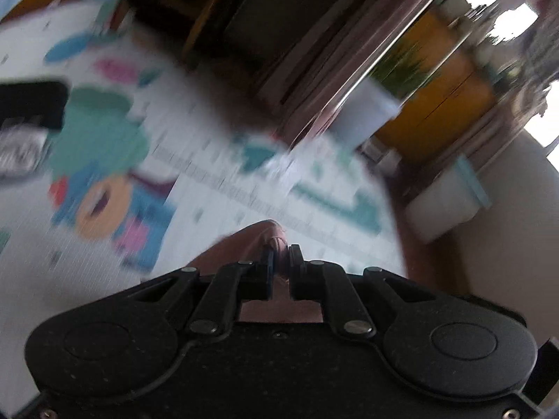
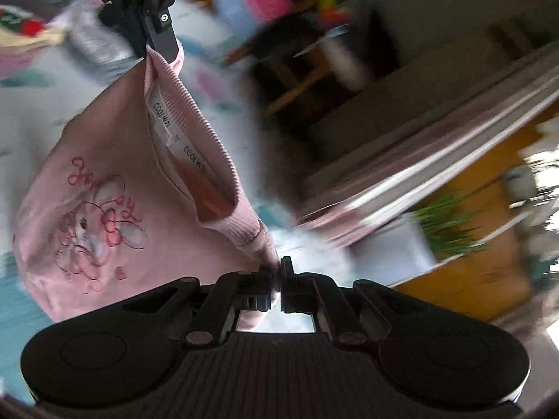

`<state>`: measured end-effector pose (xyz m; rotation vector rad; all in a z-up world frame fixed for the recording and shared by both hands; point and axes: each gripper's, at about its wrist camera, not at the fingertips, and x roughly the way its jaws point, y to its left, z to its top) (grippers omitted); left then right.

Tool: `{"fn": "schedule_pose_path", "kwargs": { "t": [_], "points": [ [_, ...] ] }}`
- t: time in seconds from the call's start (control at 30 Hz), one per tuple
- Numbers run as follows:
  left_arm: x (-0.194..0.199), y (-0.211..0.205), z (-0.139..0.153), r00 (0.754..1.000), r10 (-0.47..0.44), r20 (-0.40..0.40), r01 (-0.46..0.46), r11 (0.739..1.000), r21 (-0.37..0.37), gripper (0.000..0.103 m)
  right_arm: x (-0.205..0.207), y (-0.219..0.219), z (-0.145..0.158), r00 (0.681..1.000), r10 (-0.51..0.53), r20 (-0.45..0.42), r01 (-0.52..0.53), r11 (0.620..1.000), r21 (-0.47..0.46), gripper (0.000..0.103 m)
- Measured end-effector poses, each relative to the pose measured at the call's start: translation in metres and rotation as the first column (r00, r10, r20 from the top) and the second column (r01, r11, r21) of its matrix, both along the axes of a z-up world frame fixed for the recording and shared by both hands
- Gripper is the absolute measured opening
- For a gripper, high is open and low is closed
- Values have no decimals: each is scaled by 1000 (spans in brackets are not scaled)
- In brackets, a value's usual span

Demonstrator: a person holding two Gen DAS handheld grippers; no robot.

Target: Fold clothes

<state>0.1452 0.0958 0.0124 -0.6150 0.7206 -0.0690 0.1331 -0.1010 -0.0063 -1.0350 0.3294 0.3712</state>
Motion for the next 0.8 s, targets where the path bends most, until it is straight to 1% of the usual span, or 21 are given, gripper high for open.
{"fn": "schedule_pose_path", "kwargs": {
  "t": [0.03,0.07,0.1,0.17,0.2,0.23,0.27,0.3,0.4,0.47,0.53,0.67,0.77,0.8],
  "points": [
    [0,2,2,1000,-3,22,3,1000,1,6,0,1,1,999,-2,43,2,1000,3,5],
    [1,4,3,999,-6,43,6,1000,3,6,-1,1,-2,998,7,64,-7,1000,0,5],
    [0,5,1,999,-10,42,10,1000,14,6,-2,2,-8,998,23,63,-23,1000,-10,5],
    [-5,3,-21,999,-27,-47,31,997,76,6,-6,5,-28,998,60,10,-60,998,-35,5],
    [-10,-1,-38,993,-42,-108,54,991,119,6,-11,7,-44,996,82,-42,-84,995,-47,5],
    [-16,-7,-58,983,-59,-176,89,982,166,6,-21,11,-64,989,113,-99,-121,990,-75,5],
    [-22,-12,-77,967,-73,-244,126,970,210,6,-34,14,-89,976,151,-159,-172,977,-127,5],
    [-27,-17,-95,951,-80,-298,156,958,240,6,-46,17,-113,958,185,-220,-225,959,-172,5],
    [-41,-23,-140,911,-85,-403,211,936,280,6,-84,23,-170,890,256,-378,-364,897,-250,5],
    [-50,-28,-170,879,-84,-470,250,920,303,6,-103,26,-194,846,260,-465,-408,877,-252,5],
    [-59,-35,-195,848,-86,-523,285,906,312,6,-120,29,-210,805,256,-536,-441,862,-251,5],
    [-77,-55,-228,773,-137,-620,410,853,322,6,-130,32,-221,722,215,-657,-438,878,-194,6],
    [-84,-63,-249,697,-192,-691,487,834,260,6,-138,34,-229,648,186,-739,-429,891,-152,7],
    [-86,-64,-254,671,-209,-712,503,833,230,9,-141,35,-232,621,177,-764,-425,895,-138,10]
  ]
}}
